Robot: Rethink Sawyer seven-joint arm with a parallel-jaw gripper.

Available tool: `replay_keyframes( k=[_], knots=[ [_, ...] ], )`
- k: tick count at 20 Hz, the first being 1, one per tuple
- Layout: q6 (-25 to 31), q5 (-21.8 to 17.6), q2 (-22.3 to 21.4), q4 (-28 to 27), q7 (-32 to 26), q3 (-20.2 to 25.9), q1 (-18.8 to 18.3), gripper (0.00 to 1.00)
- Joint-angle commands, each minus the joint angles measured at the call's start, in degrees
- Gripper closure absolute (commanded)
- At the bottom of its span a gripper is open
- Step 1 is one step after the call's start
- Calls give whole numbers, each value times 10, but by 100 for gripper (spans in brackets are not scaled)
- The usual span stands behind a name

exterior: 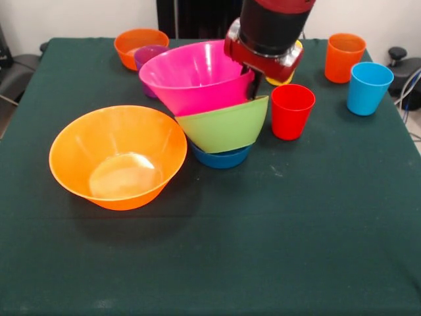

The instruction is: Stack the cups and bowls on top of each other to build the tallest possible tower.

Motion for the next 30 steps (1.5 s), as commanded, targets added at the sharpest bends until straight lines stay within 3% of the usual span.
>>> replay_keyframes(
  k=[1, 11, 30],
  knots=[
    [159, 10, -91, 17, 21, 30, -7, 100],
    [242, -10, -104, -17, 9, 39, -20, 100],
    [210, -20, -82, -26, 27, 43, -18, 100]
  ],
)
